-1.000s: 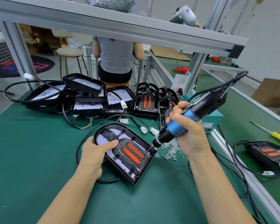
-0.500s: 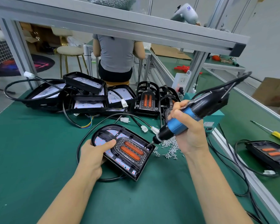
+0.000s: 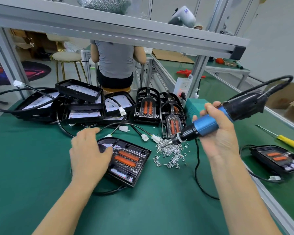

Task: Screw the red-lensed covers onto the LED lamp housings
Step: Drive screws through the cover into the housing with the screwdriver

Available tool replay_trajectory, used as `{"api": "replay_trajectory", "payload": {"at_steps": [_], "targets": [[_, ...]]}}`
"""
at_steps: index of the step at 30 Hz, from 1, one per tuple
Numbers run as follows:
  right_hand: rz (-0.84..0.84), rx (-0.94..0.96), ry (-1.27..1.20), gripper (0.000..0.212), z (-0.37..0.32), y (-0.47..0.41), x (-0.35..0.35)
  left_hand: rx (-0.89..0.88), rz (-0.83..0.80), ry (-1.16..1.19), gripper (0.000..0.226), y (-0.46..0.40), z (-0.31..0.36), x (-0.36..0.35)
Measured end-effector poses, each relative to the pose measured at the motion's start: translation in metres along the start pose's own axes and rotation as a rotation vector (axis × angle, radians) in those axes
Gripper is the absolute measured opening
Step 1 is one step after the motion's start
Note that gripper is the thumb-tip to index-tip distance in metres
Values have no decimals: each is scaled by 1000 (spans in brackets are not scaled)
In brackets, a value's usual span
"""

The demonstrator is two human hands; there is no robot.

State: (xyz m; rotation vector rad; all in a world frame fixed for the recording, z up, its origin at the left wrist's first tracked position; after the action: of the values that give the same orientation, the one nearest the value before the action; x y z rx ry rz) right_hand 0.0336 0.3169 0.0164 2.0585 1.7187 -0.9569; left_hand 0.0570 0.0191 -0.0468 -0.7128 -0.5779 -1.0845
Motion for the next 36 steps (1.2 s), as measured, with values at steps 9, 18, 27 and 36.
{"api": "replay_trajectory", "payload": {"at_steps": [9, 18, 27, 36], "targets": [[-164, -209, 80, 8, 7, 3, -10, -341, -363, 362, 16, -8, 117, -44], [-15, -97, 195, 16, 1, 4, 4, -426, -637, -242, 20, -22, 135, -113], [75, -39, 196, 21, -6, 5, 11, -534, -595, -569, 14, -10, 124, -152], [76, -39, 191, 25, -3, 7, 13, -627, -520, -717, 8, -3, 128, -165]]}}
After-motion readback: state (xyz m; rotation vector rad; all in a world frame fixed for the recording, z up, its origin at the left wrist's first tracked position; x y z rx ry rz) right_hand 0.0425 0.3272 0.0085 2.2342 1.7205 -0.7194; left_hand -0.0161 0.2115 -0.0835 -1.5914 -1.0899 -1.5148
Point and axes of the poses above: each hand's wrist, its own y-axis away from the middle knuckle, its own x-axis out of the back of the hand, z = x × y, the point moved 6 cm from there along -y, towards the middle knuckle, and after that the axes turned 3 degrees about -z, right-handed, at the moved point
